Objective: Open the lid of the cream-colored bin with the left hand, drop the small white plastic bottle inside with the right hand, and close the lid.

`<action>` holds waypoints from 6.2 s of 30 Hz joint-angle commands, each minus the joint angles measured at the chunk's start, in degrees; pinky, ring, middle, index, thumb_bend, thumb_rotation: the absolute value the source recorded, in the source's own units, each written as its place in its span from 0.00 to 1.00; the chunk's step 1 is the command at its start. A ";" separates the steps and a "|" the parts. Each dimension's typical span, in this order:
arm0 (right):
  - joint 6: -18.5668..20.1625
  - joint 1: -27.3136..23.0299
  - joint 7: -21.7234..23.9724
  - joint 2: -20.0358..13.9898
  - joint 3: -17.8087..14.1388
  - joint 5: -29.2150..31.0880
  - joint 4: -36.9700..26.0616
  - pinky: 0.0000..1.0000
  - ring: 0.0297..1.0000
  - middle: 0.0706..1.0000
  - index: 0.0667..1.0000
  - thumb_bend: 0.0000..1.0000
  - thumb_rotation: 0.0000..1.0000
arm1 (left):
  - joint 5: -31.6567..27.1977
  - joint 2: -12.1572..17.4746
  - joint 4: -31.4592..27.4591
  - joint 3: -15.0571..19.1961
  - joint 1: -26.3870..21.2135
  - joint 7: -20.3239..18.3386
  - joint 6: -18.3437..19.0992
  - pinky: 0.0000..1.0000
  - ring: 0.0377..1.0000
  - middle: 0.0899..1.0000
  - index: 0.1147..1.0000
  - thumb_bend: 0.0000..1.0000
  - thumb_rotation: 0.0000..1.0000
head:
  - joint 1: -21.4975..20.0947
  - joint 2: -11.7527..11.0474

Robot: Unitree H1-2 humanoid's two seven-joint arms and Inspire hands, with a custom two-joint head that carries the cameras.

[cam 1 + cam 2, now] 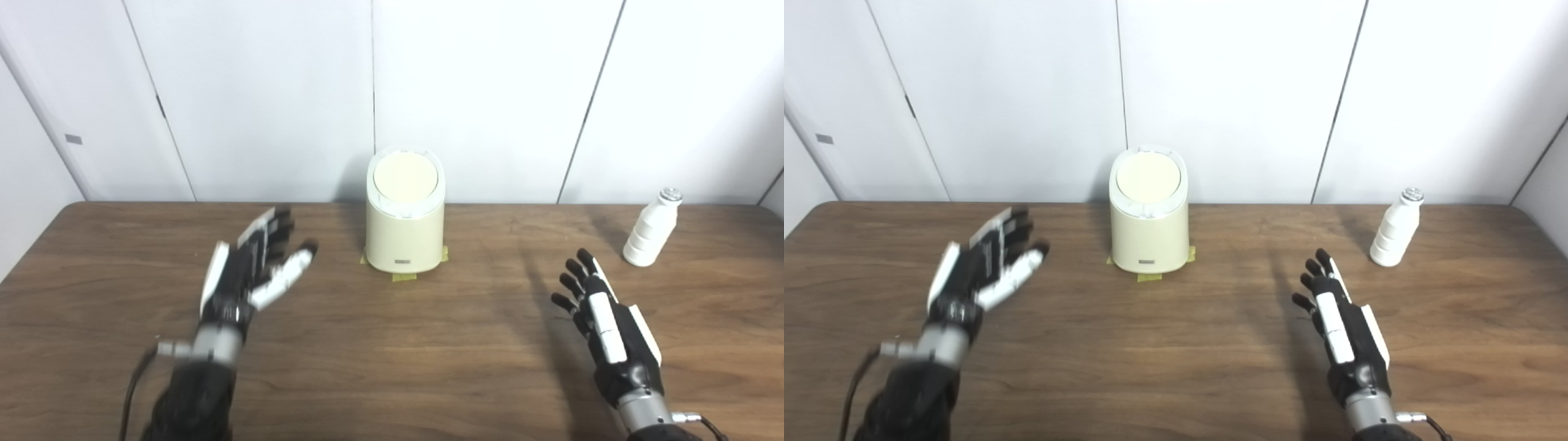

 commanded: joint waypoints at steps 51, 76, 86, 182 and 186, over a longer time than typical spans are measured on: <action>-2.66 -3.26 -0.47 2.16 0.89 0.27 0.90 0.87 0.92 0.93 0.96 0.65 0.94 | 44.89 6.10 46.15 -26.76 -42.33 4.32 -20.09 0.85 0.85 0.83 0.84 0.95 0.08 | -0.72 -1.22; -0.77 -2.97 -0.83 2.28 1.30 -1.58 -0.13 0.85 0.92 0.93 0.96 0.66 0.92 | 46.06 5.53 43.90 -27.58 -42.57 -1.68 -17.02 0.80 0.86 0.85 0.87 0.97 0.16 | -0.67 -0.38; -0.64 -2.91 -0.70 2.21 1.75 -2.02 -0.63 0.86 0.92 0.93 0.96 0.65 0.93 | 45.81 5.87 46.47 -28.24 -42.53 -2.22 -17.93 0.85 0.87 0.85 0.88 0.98 0.12 | -0.89 -0.05; -0.64 -2.25 -9.86 0.95 -7.95 -10.27 -9.66 0.64 0.75 0.81 0.86 0.71 0.20 | -8.98 -1.83 7.79 7.28 5.39 -3.82 -7.11 0.89 0.89 0.90 0.93 0.46 1.00 | -21.09 -0.14; -0.40 -2.41 -11.82 1.35 -9.67 -10.95 -9.83 0.62 0.74 0.80 0.86 0.75 0.23 | -10.55 0.45 9.17 7.62 5.39 -4.24 -8.49 0.91 0.91 0.91 0.95 0.44 1.00 | -25.36 -0.67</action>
